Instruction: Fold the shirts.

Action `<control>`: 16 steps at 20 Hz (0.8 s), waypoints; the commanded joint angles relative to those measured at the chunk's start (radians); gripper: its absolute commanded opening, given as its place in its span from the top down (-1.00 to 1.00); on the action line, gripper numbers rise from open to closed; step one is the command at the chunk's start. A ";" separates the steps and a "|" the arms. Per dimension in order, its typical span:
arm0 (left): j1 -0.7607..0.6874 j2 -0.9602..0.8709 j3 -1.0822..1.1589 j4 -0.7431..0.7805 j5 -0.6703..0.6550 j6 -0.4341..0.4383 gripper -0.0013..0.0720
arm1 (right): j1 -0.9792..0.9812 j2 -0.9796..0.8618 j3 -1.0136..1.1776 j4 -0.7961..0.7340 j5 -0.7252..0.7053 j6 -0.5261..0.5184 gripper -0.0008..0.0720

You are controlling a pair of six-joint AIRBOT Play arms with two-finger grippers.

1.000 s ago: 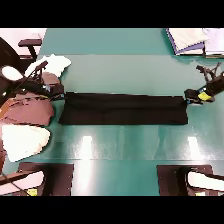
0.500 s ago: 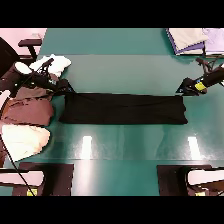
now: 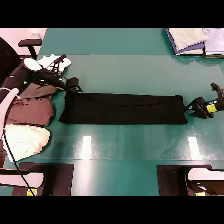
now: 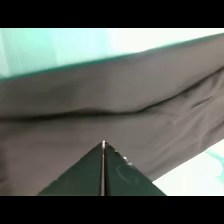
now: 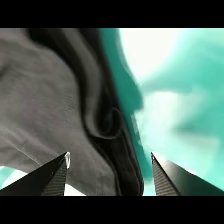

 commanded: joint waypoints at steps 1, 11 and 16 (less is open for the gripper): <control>-0.126 -0.005 0.002 -0.006 0.126 -0.057 0.90 | -0.013 -0.048 -0.062 0.138 -0.027 -0.067 -0.66; -0.397 -0.157 0.067 -0.021 0.299 -0.140 0.90 | 0.192 0.039 0.206 0.145 0.027 -0.064 0.94; -0.478 -0.306 0.228 -0.026 0.259 -0.164 0.90 | 0.354 0.200 0.402 0.146 0.029 0.041 0.94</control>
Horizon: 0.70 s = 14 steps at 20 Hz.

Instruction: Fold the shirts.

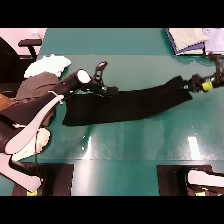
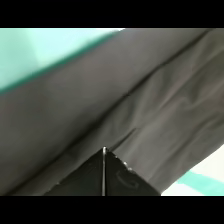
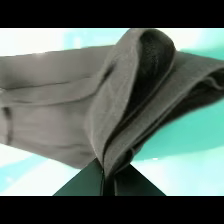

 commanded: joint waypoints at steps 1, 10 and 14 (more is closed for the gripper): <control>-0.060 -0.106 0.110 -0.005 -0.039 -0.018 0.90 | 0.126 0.093 0.139 0.005 -0.011 0.071 0.94; -0.101 -0.199 0.196 0.011 -0.049 -0.058 0.90 | 0.435 0.052 0.319 0.130 -0.053 0.111 0.94; -0.023 -0.148 0.202 0.039 -0.083 -0.056 0.90 | 0.495 0.037 0.319 0.134 -0.103 0.110 0.94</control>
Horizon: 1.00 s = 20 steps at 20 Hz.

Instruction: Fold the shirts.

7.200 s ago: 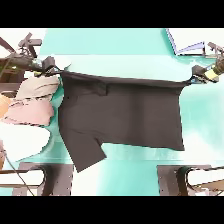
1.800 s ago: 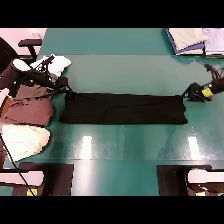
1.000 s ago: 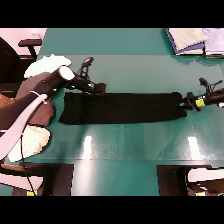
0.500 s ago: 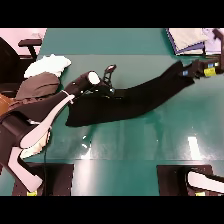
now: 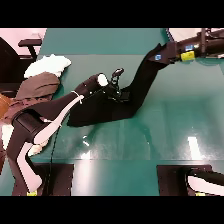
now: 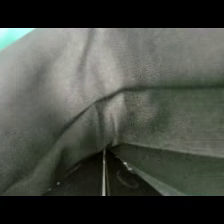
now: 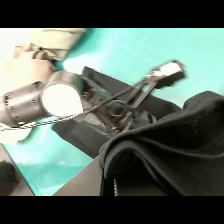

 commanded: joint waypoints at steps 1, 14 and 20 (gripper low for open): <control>0.085 0.066 0.009 0.063 -0.040 -0.001 0.90 | 0.066 -0.011 0.010 0.023 -0.032 0.002 0.94; 0.627 0.607 0.008 0.246 -0.179 0.026 0.90 | 0.585 -0.466 0.202 0.188 -0.204 -0.230 -0.53; 0.635 0.619 0.010 0.245 -0.275 0.072 0.90 | 0.357 -0.398 0.070 -0.067 0.005 -0.114 -0.36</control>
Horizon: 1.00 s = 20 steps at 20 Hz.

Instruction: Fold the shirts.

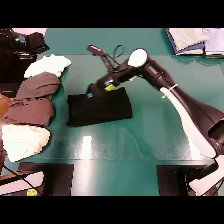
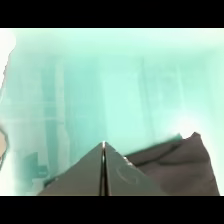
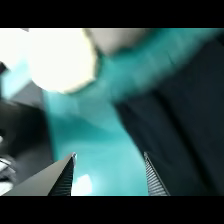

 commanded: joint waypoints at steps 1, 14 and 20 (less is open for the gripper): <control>0.012 0.014 0.001 0.002 -0.057 0.027 0.90 | -0.157 0.070 -0.166 -0.110 0.068 0.040 -0.36; 0.012 0.010 -0.001 -0.009 -0.034 0.026 0.90 | -0.400 0.011 -0.571 0.100 -0.127 0.102 -0.74; 0.012 0.010 -0.001 -0.018 -0.048 0.026 0.90 | -0.214 -0.174 -0.302 0.120 -0.130 0.102 0.26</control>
